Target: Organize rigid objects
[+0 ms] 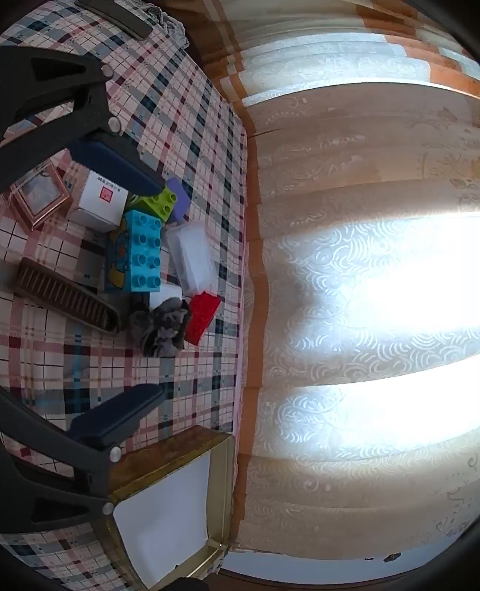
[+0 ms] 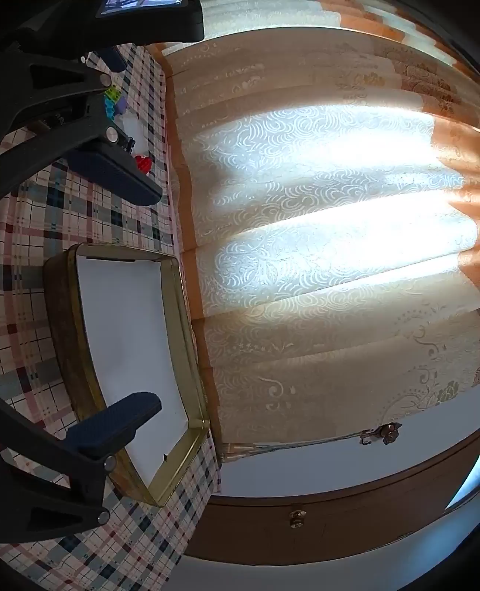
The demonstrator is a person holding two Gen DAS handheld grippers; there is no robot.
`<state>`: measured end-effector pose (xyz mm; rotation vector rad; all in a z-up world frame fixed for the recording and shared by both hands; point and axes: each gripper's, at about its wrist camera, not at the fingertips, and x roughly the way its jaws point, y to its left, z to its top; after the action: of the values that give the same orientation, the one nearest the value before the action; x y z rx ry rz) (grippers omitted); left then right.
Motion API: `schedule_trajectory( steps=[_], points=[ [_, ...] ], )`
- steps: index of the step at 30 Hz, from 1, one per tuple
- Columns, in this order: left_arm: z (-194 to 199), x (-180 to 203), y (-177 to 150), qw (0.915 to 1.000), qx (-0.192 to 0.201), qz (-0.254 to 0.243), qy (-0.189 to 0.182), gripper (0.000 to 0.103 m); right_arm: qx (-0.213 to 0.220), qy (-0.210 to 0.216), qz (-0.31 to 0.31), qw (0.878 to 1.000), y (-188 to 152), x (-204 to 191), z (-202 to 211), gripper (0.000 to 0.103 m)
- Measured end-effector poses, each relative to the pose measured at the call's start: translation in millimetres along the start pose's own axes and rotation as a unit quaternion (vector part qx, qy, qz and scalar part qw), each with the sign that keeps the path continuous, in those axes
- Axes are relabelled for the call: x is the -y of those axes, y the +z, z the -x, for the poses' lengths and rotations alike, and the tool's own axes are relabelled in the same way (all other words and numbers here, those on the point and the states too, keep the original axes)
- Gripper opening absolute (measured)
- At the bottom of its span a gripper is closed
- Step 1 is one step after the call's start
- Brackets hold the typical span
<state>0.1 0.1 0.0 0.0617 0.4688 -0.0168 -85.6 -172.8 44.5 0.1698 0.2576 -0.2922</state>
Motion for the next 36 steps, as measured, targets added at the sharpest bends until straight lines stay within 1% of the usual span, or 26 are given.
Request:
schedule_trajectory(
  steps=[3,4,12,14,36],
  points=[
    [0,1,0,1.0000,-0.006,0.002,-0.003,0.103,-0.003,0.001,-0.001,1.000,3,-8,4,0.102],
    [0,3,0,1.0000,-0.005,0.000,-0.004,0.103,-0.024,-0.001,-0.004,1.000,4,-8,0,0.102],
    [6,12,-7,0.9999,0.007,-0.004,-0.010,0.103,-0.009,-0.004,0.002,1.000,-5,4,0,0.102],
    [0,2,-2,0.9999,0.000,0.006,-0.012,0.103,-0.012,-0.009,0.007,1.000,0,-3,0,0.102],
    [-2,2,-2,0.9999,-0.003,0.010,-0.012,0.103,-0.014,-0.019,0.008,1.000,0,-1,0,0.102]
  ],
)
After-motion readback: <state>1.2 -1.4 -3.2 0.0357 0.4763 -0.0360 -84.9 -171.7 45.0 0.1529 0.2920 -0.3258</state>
